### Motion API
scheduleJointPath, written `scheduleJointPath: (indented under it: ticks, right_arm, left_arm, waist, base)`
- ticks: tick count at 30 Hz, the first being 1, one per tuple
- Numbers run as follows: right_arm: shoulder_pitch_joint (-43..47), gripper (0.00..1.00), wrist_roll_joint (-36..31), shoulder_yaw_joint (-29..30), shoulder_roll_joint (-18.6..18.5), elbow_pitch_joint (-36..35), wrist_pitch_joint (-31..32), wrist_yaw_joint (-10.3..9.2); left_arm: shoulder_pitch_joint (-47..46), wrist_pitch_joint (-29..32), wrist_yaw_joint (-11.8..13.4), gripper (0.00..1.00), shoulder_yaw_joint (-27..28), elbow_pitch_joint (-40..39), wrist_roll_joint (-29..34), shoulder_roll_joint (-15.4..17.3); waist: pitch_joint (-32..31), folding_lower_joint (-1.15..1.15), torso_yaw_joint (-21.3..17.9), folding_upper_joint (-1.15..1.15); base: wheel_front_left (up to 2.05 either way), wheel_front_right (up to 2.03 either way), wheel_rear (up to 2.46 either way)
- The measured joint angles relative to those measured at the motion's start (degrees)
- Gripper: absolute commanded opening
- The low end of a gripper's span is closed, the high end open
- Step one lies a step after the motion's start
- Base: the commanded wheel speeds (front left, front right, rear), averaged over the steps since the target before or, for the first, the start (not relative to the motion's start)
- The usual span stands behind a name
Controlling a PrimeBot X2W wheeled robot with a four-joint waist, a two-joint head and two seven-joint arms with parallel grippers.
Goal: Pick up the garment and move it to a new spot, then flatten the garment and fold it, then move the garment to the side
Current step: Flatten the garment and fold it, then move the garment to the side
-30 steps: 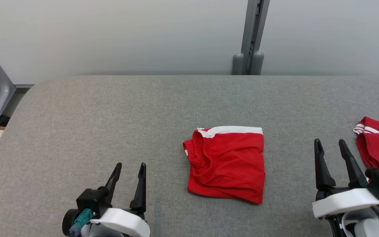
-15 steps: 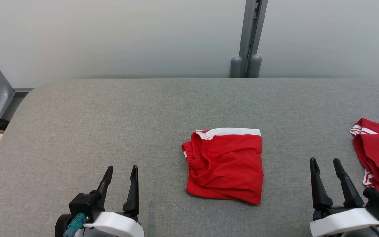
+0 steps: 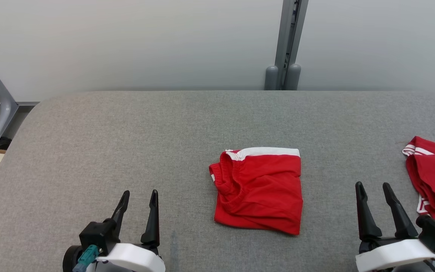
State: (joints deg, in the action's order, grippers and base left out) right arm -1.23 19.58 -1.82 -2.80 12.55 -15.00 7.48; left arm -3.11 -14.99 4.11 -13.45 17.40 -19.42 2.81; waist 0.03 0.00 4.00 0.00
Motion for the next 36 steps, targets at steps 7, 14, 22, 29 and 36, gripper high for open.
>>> scheduleJointPath:
  ticks: [7, 14, 22, 29, 36]
  right_arm:
    - [-0.1, 1.0, -0.8, 0.3, 0.0, 0.0, 0.0, 0.0]
    - [-0.1, 1.0, -1.2, 0.5, 0.0, 0.3, 0.0, 0.0]
    - [-0.1, 1.0, -2.8, 0.6, 0.0, 1.5, 0.0, 0.0]
    - [-2.3, 1.0, -7.3, 1.8, 0.0, 4.5, 3.2, 0.0]
    - [-6.9, 1.0, -9.9, 2.2, 0.0, 6.8, 11.8, 0.0]
  left_arm:
    - [0.0, 0.0, 0.0, 1.0, 0.0, 0.0, 0.1, 0.0]
    - [0.0, 0.0, 0.0, 1.0, 0.0, 0.0, 0.3, 0.0]
    - [0.0, 0.0, -0.1, 1.0, -0.2, 0.1, 0.7, 0.0]
    - [0.0, 0.0, 0.0, 1.0, -0.9, 0.1, 0.7, 0.0]
    - [-0.5, 0.0, 0.1, 1.0, -1.9, -0.1, 0.1, 0.0]
  waist:
    - [0.1, 0.0, 0.3, 0.0]
    - [0.0, 0.0, 0.8, 0.0]
    - [-0.1, 0.0, 1.3, 0.0]
    - [0.2, 0.0, 2.2, 0.0]
    - [1.4, 0.0, 3.4, 0.0]
  base:
    - [0.0, 0.0, 0.0]
    - [0.0, 0.0, 0.0]
    - [0.0, 0.0, 0.0]
    - [0.0, 0.0, 0.0]
    - [0.0, 0.0, 0.0]
